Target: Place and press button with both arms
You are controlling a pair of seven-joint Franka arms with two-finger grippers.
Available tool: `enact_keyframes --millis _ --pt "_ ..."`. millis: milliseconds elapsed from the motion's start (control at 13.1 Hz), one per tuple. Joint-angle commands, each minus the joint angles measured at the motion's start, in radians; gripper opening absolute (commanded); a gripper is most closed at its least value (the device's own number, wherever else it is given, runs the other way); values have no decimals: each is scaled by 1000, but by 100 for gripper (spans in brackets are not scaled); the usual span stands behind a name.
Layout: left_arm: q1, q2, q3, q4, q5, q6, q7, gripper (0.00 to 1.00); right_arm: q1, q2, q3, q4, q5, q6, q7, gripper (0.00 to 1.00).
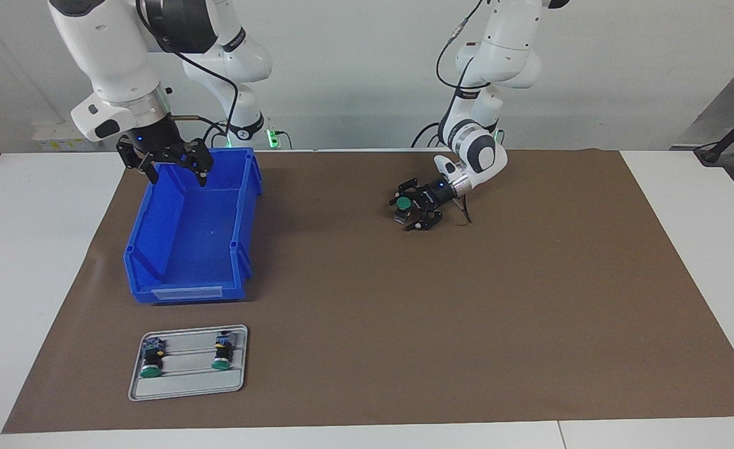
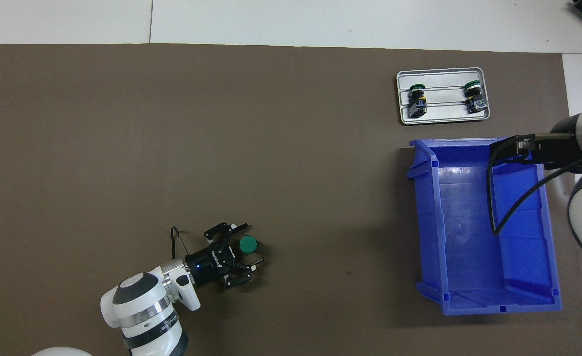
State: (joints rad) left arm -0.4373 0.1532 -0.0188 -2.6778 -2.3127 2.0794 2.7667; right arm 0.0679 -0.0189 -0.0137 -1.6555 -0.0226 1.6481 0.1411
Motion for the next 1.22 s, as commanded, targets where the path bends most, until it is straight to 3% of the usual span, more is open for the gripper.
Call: enact_keyframes --millis 0,611,1145 --pt "2 -8 10 -28 -10 11 160 99 -2 -9 -2 -7 6 -10 -12 100" --pt "11 18 11 -24 -5 96 191 99 -3 -9 -2 -7 6 -10 -12 100" --pt "23 60 11 35 -4 270 232 99 -2 -9 -2 -7 6 -10 -12 100"
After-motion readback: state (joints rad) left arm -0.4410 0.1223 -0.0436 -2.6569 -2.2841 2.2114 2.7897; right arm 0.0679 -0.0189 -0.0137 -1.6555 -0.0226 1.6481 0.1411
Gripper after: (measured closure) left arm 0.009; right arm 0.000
